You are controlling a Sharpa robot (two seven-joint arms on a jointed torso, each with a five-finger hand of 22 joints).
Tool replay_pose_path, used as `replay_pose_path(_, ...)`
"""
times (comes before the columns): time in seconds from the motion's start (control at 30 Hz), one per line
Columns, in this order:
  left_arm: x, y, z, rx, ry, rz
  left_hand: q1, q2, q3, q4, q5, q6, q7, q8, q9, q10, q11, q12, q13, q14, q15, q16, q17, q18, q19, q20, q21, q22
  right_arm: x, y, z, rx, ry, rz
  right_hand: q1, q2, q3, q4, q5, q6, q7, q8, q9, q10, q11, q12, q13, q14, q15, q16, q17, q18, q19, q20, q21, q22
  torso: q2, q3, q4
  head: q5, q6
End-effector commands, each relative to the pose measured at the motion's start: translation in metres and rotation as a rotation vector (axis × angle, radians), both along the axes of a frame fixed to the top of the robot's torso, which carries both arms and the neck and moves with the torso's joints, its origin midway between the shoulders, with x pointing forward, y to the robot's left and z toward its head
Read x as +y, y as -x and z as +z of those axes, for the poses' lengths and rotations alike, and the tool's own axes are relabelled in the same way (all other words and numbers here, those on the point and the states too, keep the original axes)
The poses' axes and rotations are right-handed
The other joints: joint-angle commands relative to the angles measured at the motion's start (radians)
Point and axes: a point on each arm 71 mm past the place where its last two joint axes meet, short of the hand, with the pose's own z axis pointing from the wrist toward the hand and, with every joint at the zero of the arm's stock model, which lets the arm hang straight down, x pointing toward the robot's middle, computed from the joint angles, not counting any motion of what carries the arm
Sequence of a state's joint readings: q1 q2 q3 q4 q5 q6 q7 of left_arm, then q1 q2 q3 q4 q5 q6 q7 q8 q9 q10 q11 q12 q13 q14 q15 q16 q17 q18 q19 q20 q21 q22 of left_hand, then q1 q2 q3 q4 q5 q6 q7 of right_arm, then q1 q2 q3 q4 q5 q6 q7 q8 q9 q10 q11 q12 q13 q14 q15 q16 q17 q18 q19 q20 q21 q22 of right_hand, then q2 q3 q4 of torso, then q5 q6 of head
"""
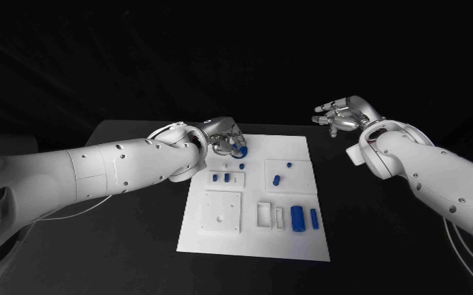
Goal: Assemble the parts on the task board
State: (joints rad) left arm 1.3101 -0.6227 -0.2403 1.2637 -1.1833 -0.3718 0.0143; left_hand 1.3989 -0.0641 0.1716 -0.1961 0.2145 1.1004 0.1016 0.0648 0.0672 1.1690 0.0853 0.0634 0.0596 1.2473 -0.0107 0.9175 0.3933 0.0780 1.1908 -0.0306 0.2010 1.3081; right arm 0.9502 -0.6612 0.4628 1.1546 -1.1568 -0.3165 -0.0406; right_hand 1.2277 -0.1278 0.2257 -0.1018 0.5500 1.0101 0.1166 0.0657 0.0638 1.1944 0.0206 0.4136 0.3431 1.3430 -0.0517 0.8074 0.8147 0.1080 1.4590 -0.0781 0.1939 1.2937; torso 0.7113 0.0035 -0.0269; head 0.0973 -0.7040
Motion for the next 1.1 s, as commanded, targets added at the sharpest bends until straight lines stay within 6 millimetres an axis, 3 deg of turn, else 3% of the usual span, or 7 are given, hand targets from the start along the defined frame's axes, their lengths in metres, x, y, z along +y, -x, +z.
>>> replay_pose_path(0.03, -0.008, 0.000, -0.003, -0.079, -0.075, -0.081, -0.004, -0.011, 0.005, 0.003, -0.019, -0.023, -0.004, -0.002, -0.002, -0.023, 0.001, -0.004, -0.001, 0.036, -0.002, 0.031, 0.009, 0.019, 0.034, -0.003, 0.013, 0.017, 0.002, 0.000, 0.003, -0.033, -0.022, 0.007, -0.009, -0.005, 0.013, 0.003, 0.004, -0.001, 0.009, -0.004, 0.000, 0.015, 0.013, -0.114, -0.104, -0.008, 0.007, 0.003, -0.006, 0.008, -0.001, 0.010, -0.007, -0.002, 0.002, -0.0004, -0.0015, 0.002, 0.002)
replay_pose_path(0.13, -0.011, -0.001, -0.009, -0.078, -0.110, -0.098, -0.001, -0.017, 0.002, 0.008, -0.039, -0.038, -0.009, -0.002, -0.002, -0.042, 0.001, -0.004, -0.001, 0.042, -0.006, 0.046, 0.011, 0.022, 0.047, -0.003, 0.018, 0.019, 0.004, 0.001, 0.004, -0.040, -0.029, 0.008, -0.023, -0.014, 0.047, 0.003, 0.004, 0.005, 0.014, -0.003, 0.000, 0.064, 0.033, -0.284, -0.279, -0.013, 0.020, 0.010, -0.018, 0.027, 0.002, 0.025, -0.019, -0.004, 0.002, -0.0008, -0.0027, 0.002, 0.002)
replay_pose_path(0.27, -0.016, -0.001, -0.017, -0.076, -0.153, -0.123, 0.007, -0.023, -0.008, 0.019, -0.045, -0.034, -0.004, -0.002, -0.002, -0.063, 0.004, -0.004, -0.001, 0.040, -0.006, 0.062, 0.011, 0.021, 0.052, -0.003, 0.018, 0.018, 0.005, 0.001, 0.004, -0.047, -0.038, 0.011, -0.033, -0.020, 0.068, 0.004, 0.005, 0.009, 0.017, -0.004, 0.000, 0.045, 0.046, -0.336, -0.279, -0.017, 0.029, 0.015, -0.028, 0.035, 0.002, 0.033, -0.030, -0.005, 0.002, -0.0014, -0.0035, 0.001, 0.001)
replay_pose_path(0.5, -0.021, -0.002, -0.027, -0.055, -0.220, -0.153, 0.018, -0.022, -0.008, 0.032, -0.041, -0.024, 0.001, -0.002, -0.002, -0.057, 0.003, -0.004, -0.001, 0.039, -0.007, 0.092, 0.008, 0.021, 0.056, -0.005, 0.026, 0.022, 0.007, 0.001, 0.005, -0.049, -0.045, 0.015, -0.035, -0.022, 0.069, 0.004, 0.005, 0.007, 0.018, -0.003, 0.000, 0.043, 0.048, -0.342, -0.280, -0.021, 0.029, 0.017, -0.033, 0.036, 0.004, 0.034, -0.033, -0.005, 0.002, -0.0011, -0.0032, -0.001, -0.002)
replay_pose_path(0.63, -0.022, -0.004, -0.030, -0.044, -0.251, -0.155, 0.018, -0.025, 0.009, 0.022, -0.016, -0.040, -0.005, -0.002, -0.003, -0.049, 0.001, -0.005, -0.002, 0.034, -0.009, 0.113, 0.009, 0.022, 0.053, -0.007, 0.044, 0.024, 0.007, 0.001, 0.005, -0.049, -0.047, 0.018, -0.034, -0.022, 0.070, 0.004, 0.005, 0.006, 0.019, -0.003, 0.001, 0.040, 0.048, -0.343, -0.280, -0.020, 0.030, 0.018, -0.035, 0.036, 0.005, 0.034, -0.035, -0.004, 0.001, -0.0002, -0.0022, -0.001, -0.004)
replay_pose_path(1.1, -0.023, -0.005, -0.037, -0.038, -0.281, -0.154, -0.004, -0.021, 0.066, 0.000, -0.012, -0.020, 0.002, -0.002, -0.002, -0.015, -0.006, -0.004, -0.001, 0.027, -0.012, 0.141, -0.002, 0.022, 0.026, -0.011, 0.108, 0.023, 0.010, 0.001, 0.005, -0.049, -0.050, 0.026, -0.035, -0.023, 0.071, 0.005, 0.006, 0.006, 0.019, -0.003, 0.001, 0.036, 0.050, -0.343, -0.281, -0.021, 0.031, 0.021, -0.043, 0.038, 0.007, 0.036, -0.041, -0.004, 0.000, -0.0012, -0.0013, -0.003, -0.004)
